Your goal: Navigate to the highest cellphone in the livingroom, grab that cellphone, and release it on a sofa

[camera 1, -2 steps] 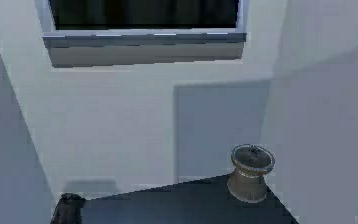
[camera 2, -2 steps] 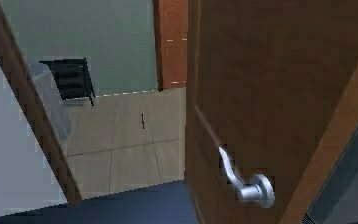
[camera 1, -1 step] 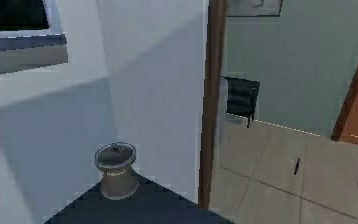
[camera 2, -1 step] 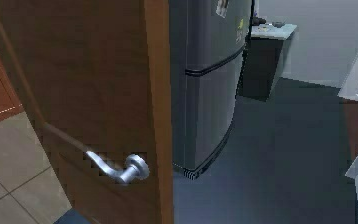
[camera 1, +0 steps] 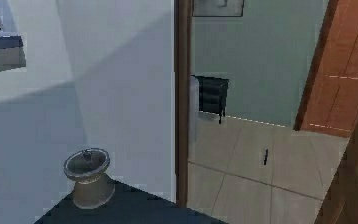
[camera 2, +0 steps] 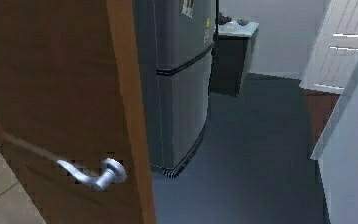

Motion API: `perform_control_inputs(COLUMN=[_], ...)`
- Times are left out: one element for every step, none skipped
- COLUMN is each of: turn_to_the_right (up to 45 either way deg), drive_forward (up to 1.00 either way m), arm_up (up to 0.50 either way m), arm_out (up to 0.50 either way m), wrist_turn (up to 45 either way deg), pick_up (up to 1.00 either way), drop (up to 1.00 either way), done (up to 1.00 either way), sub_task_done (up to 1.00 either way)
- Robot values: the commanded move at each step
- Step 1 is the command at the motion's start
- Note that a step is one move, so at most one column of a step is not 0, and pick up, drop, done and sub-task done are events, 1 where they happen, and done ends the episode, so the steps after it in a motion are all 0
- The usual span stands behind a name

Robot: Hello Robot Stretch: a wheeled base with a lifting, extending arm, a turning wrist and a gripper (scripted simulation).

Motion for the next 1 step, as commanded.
perform_control_inputs(turn_to_the_right=[0.0], drive_forward=[0.15], arm_up=[0.0], arm_out=[0.0], wrist_turn=[0.0], pick_up=[0.0], drop=[0.0], done=[0.0], sub_task_done=[0.0])
